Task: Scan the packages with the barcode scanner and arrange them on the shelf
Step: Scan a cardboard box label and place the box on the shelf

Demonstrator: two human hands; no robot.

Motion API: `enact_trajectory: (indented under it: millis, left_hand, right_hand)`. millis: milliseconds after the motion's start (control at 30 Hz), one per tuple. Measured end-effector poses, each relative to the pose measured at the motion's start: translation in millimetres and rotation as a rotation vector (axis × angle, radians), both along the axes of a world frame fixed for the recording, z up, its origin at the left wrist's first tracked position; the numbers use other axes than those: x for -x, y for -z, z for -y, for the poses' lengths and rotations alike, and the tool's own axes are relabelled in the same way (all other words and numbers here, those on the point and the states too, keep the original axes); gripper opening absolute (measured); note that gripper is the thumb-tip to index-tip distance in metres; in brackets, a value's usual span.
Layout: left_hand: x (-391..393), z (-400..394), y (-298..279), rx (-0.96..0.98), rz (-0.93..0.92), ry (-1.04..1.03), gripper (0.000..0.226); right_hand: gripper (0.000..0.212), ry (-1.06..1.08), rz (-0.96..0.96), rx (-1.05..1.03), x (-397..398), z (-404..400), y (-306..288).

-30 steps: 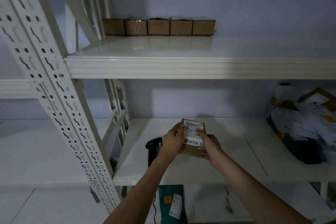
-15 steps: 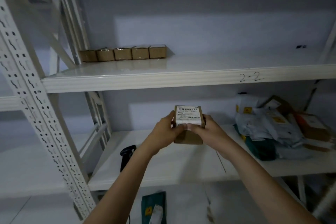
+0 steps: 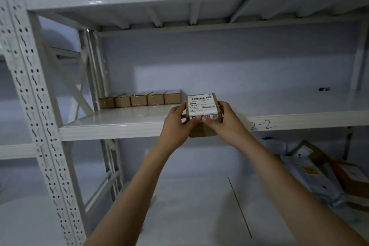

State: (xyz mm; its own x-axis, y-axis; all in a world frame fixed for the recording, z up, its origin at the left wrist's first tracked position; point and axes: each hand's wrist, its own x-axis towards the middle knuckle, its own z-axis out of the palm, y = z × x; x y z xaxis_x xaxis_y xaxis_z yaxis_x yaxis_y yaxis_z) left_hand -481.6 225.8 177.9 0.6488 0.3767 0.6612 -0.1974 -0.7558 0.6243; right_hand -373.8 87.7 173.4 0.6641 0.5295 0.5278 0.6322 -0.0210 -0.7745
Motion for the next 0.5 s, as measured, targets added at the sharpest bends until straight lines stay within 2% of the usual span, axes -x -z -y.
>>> enact_trajectory:
  millis: [200,333,500]
  left_hand:
    - [-51.6,-40.1,-34.3,-0.066,-0.089,0.036,0.047]
    - [-92.7,-82.6,-56.1,-0.134,-0.177,0.008,0.049]
    - [-150.6,-135.6,-82.4,-0.311,-0.333,-0.117,0.044]
  right_hand:
    - [0.055,0.075,0.102,0.060,-50.5,-43.6,-35.6]
    - [0.069,0.103,0.106,0.157,-90.4,-77.2,-57.4]
    - [0.063,0.118,0.137,0.378,-143.9,-124.9,-81.1]
